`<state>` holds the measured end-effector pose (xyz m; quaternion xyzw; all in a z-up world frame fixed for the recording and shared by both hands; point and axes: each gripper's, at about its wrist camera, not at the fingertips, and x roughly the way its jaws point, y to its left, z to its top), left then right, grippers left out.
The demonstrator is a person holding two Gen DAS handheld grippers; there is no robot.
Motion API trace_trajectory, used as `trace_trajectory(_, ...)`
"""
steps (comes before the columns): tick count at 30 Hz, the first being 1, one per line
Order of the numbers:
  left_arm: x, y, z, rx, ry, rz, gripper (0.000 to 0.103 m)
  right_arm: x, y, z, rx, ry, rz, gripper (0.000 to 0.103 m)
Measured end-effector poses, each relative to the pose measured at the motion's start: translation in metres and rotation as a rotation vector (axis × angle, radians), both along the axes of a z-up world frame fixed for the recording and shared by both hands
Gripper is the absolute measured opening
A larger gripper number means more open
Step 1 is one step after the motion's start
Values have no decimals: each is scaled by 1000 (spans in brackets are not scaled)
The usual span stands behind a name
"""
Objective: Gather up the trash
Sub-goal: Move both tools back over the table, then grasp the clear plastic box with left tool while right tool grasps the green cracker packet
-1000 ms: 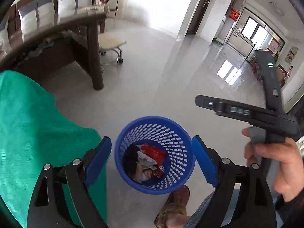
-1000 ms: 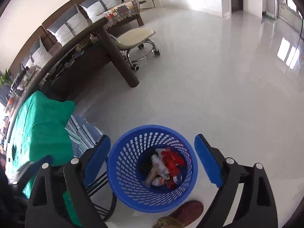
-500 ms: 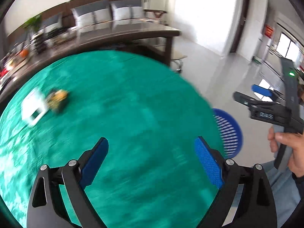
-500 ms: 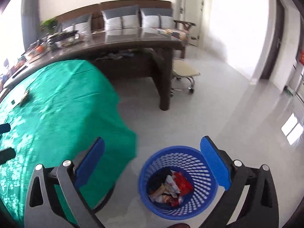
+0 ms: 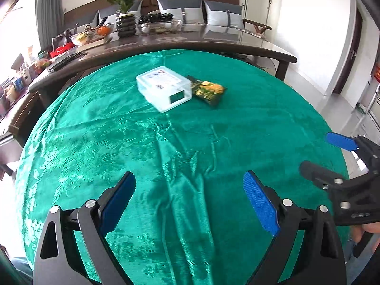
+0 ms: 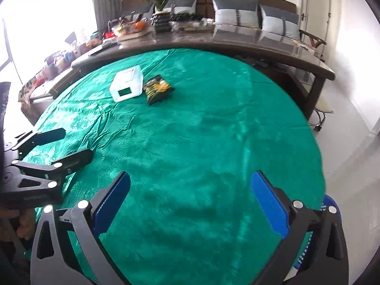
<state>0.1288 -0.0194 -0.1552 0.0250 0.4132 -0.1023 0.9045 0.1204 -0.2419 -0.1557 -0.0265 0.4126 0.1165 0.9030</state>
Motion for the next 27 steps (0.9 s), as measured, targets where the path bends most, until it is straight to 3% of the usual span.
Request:
trace_trajectory(4, -2, 9, -4, 22, 3, 5, 93, 7, 17, -21, -77, 16, 5, 99)
trace_trajectory(18, 22, 20, -10, -73, 67, 50, 93, 8, 13, -32, -67, 59, -43, 98)
trace_trajectory(24, 81, 3, 37, -55, -13, 61, 93, 5, 14, -32, -81, 52, -44, 98)
trace_trajectory(27, 131, -2, 45, -55, 19, 111, 93, 6, 12, -32, -67, 60, -44, 98)
